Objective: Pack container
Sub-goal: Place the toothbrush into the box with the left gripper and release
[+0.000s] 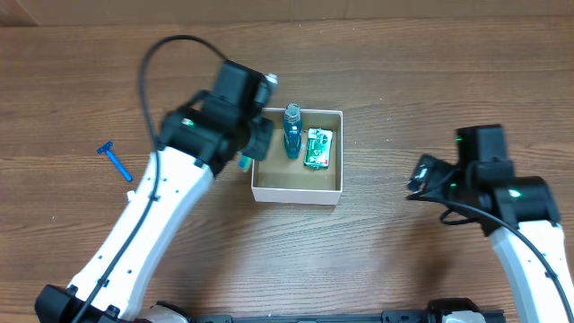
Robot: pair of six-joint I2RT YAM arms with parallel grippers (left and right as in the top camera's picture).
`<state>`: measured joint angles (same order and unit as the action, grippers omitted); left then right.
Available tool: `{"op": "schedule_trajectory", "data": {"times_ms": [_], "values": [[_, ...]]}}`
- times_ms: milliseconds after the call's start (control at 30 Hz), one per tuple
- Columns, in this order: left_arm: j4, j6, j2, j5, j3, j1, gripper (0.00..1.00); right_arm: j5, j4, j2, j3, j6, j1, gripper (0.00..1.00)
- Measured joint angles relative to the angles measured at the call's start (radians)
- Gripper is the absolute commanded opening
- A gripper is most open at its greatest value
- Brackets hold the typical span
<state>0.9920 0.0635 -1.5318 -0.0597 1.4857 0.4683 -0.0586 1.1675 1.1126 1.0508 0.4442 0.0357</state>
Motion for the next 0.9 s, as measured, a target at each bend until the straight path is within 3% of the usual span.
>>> {"op": "schedule_trajectory", "data": {"times_ms": [100,233,433,533,900], "values": [[-0.029,-0.101,0.0,-0.039,0.0,0.082,0.04,0.056,0.004,-0.02,0.0,-0.005,-0.136,1.0],[-0.041,-0.238,0.0,-0.057,0.0,0.132,0.04,0.087,0.023,-0.018,0.0,-0.032,-0.214,1.0],[-0.043,-0.521,-0.005,0.004,0.0,0.146,0.04,0.107,0.022,-0.018,0.0,-0.049,-0.227,1.0],[-0.041,-0.6,-0.035,0.039,0.0,0.147,0.04,0.108,0.021,-0.018,0.0,-0.052,-0.227,1.0],[0.033,-0.644,-0.267,0.064,0.0,0.147,0.04,0.107,0.021,-0.018,0.0,-0.053,-0.227,1.0]]}}
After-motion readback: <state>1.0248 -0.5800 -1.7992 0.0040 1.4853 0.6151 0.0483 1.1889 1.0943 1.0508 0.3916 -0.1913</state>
